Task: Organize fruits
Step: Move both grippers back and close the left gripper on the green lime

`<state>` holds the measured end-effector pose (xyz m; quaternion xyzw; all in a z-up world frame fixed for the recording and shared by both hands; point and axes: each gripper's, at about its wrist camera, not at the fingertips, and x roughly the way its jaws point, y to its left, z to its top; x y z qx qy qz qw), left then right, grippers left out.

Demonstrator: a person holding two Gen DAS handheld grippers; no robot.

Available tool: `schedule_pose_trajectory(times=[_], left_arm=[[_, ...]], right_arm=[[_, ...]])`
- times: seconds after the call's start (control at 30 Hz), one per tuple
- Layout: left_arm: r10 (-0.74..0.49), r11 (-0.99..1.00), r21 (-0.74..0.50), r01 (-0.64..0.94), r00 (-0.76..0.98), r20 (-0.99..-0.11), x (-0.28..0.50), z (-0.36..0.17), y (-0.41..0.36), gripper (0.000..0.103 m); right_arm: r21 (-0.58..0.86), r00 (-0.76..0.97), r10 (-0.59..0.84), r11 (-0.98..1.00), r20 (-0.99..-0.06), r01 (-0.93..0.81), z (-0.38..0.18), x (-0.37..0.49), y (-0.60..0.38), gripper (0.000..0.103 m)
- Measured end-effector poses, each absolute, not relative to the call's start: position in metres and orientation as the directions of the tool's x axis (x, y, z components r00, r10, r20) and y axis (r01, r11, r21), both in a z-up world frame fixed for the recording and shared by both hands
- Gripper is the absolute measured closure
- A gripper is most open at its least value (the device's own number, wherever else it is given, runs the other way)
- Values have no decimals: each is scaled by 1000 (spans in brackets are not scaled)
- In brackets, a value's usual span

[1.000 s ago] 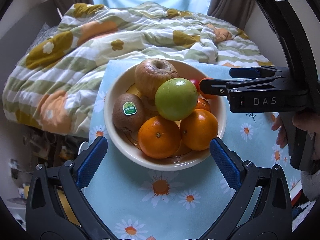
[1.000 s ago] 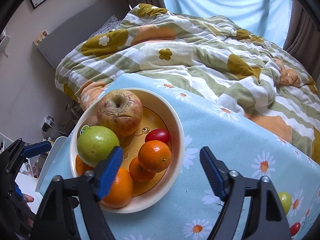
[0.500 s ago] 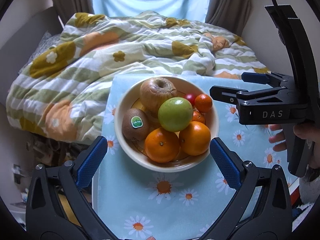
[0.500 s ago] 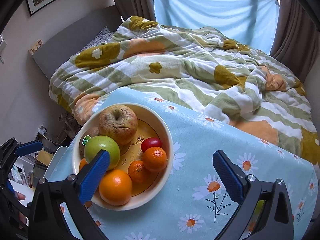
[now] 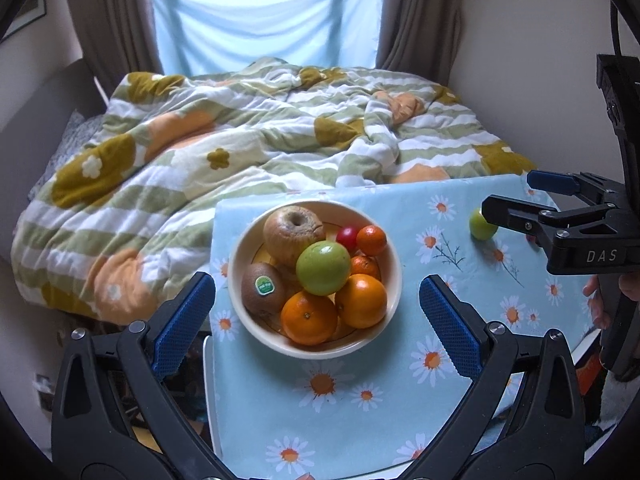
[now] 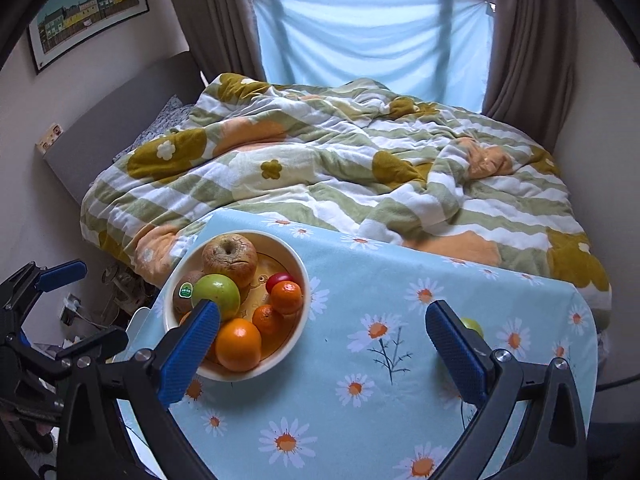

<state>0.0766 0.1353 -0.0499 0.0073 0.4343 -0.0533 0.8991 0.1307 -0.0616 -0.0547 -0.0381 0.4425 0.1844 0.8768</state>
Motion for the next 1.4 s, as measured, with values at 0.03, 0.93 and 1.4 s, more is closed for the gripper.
schedule_pose_trajectory(times=[0.03, 0.93, 1.4], left_arm=[[-97, 992, -25, 123, 622, -777, 78, -47, 131, 0], [-252, 952, -106, 288, 539, -804, 155, -86, -99, 0], [-208, 964, -102, 246, 456, -865, 203, -167, -140, 4]], right_arm=[[101, 547, 281, 937, -788, -336, -52, 128, -69, 0], [80, 551, 156, 984, -820, -159, -93, 123, -302, 0], [98, 464, 198, 968, -863, -231, -161, 149, -323, 5]])
